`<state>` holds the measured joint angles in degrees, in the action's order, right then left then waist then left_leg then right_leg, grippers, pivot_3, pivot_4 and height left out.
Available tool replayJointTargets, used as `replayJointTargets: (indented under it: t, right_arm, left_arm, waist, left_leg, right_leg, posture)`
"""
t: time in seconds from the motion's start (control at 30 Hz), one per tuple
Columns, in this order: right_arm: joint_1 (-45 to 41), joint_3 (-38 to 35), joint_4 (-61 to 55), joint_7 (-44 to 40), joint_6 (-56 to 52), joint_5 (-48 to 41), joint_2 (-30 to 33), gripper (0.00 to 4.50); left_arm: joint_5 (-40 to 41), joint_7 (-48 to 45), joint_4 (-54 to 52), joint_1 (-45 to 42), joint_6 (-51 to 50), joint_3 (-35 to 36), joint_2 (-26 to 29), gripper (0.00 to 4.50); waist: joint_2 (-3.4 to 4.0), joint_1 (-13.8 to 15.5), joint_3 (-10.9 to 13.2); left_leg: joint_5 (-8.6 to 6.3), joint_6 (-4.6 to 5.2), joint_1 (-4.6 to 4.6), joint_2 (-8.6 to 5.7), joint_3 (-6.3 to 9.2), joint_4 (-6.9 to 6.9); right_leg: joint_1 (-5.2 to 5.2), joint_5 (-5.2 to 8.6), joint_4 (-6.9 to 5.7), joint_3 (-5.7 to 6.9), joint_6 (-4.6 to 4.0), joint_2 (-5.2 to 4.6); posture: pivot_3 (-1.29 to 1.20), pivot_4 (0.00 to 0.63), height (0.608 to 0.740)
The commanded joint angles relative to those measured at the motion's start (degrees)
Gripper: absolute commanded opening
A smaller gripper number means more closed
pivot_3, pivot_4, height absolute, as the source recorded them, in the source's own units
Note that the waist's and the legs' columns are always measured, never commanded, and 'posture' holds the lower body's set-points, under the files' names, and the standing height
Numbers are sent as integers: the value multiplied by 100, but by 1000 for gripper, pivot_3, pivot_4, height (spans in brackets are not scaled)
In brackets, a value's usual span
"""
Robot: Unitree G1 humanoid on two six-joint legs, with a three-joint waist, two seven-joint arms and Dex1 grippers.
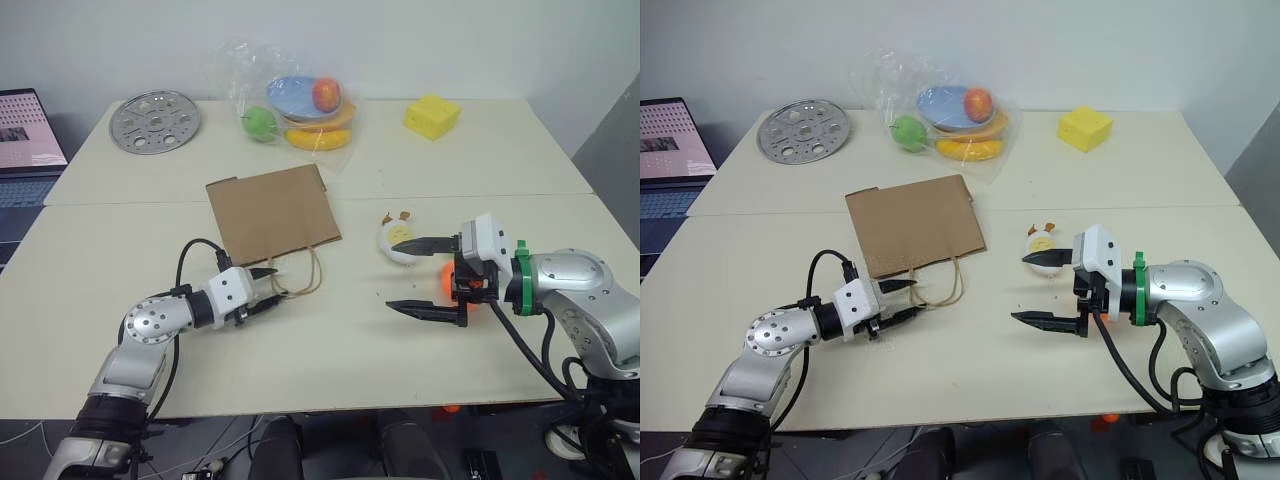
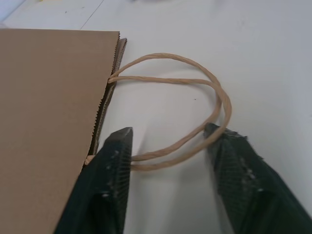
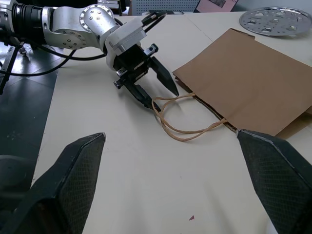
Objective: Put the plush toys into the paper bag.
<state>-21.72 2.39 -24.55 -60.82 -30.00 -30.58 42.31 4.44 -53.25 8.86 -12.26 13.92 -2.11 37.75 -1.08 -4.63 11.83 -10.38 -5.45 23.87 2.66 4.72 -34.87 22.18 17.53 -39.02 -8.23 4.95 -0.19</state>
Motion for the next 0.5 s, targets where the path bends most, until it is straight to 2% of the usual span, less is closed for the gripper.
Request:
replayJointTargets:
  t: [0.03, 0.13, 0.5]
  right_arm:
    - [-12, -53, -145, 9, 83, -73, -14, 4500]
    - [-2, -47, -144, 7, 70, -72, -11, 4500]
    - [-11, -28, -154, 53, 38, -77, -54, 4500]
  left_arm:
    - [262, -175, -138, -64, -54, 75, 72, 979]
    - [516, -389, -320, -29, -366, 101, 117, 58]
    - [1800, -845, -1239, -50, -2418, 342, 290, 22]
  waist:
    - [0, 1, 0]
    - [0, 0, 0]
    - [0, -5, 0]
  left_leg:
    - [0, 0, 0, 0, 0, 0]
    - [0, 0, 0, 0, 0, 0]
    - [0, 0, 1, 0, 1, 0]
  right_leg:
    - [0, 0, 0, 0, 0, 0]
    - [0, 0, 0, 0, 0, 0]
    - [0, 2, 0, 1, 3, 1]
  posture:
    - [0, 150, 740]
    - [0, 150, 740]
    - [0, 150, 740]
